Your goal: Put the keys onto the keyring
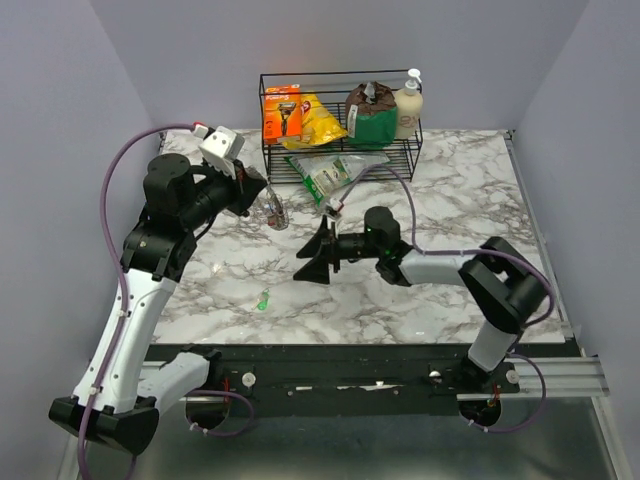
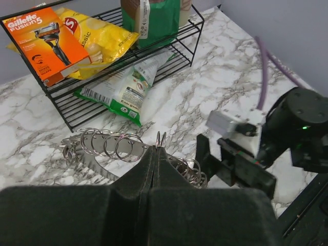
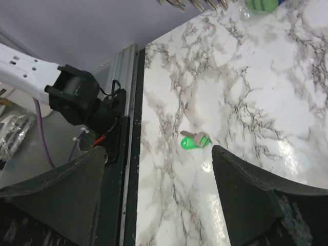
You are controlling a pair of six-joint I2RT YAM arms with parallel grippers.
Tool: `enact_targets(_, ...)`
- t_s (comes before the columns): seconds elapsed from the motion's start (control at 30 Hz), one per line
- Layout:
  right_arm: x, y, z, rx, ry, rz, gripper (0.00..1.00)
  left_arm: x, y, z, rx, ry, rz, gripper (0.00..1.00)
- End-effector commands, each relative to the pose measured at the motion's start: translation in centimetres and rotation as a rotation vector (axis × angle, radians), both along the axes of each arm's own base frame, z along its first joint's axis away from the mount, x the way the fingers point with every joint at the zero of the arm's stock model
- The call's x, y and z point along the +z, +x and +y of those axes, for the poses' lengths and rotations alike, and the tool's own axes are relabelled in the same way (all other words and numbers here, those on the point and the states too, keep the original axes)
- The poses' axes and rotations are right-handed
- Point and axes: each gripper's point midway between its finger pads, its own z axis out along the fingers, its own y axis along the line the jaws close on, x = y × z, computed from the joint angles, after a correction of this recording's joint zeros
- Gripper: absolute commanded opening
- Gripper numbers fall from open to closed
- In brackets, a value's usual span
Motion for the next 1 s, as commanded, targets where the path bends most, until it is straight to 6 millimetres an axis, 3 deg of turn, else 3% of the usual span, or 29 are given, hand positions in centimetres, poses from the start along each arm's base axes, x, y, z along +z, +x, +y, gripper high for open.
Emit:
enact_targets(0.0, -0.4, 0.0, 3.4, 0.091, 0.046, 0.003, 0.9, 4.7, -2.5, 0.4, -0.02, -0.057, -0.083, 0.0)
enact_targets(0.13, -1.8, -0.5, 5.5, 0.119, 0.029, 0.033, 0.88, 6.9, -3.8, 1.0, -0.004, -0.069, -0.133, 0.0)
enact_targets(0.33, -5.6, -1.0, 8.5, 0.108, -0.051, 0.081, 0.86, 8.6, -5.3, 0.8, -0.043, -0.096, -0.18, 0.0)
enact_targets(0.6, -9.1, 1.6, 10.4, 0.009, -0.134, 0.108, 0.8, 8.1, -6.2, -0.3, -0.123, -0.112, -0.178, 0.0)
enact_targets(0.97, -12.5, 2.3, 10.6, -0.041, -0.217, 0.128, 0.74, 7.2, -6.7, -0.9, -0.174, -0.114, -0.18, 0.0)
